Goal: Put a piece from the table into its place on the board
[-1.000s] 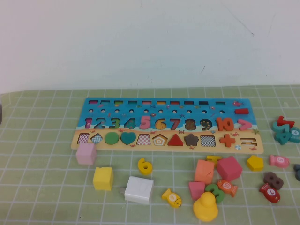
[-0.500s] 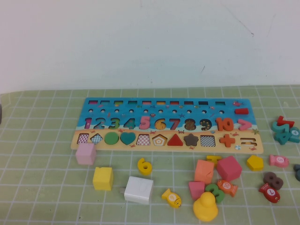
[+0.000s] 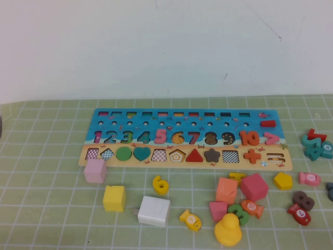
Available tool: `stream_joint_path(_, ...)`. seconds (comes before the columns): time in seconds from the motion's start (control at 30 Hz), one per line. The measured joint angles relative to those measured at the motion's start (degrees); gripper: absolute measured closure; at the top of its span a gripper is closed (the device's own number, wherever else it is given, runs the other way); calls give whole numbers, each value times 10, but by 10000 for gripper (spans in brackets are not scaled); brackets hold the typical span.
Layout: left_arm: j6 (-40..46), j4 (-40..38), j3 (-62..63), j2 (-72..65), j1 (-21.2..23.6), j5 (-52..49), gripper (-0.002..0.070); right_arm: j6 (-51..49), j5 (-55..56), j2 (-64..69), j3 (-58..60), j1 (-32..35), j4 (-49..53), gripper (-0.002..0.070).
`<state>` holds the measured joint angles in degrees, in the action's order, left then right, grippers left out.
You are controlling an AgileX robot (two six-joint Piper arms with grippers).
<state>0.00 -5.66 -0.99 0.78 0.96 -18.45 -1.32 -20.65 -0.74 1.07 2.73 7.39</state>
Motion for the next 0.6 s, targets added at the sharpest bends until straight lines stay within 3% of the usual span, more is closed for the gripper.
stream_joint_path(0.4, 0, 1, -1, 0, 0, 33, 677, 0, 0, 0, 0, 0, 0, 666)
stream_joint_path(0.6, 0, 2, -1, 0, 0, 234, 677, 0, 0, 0, 0, 0, 0, 666)
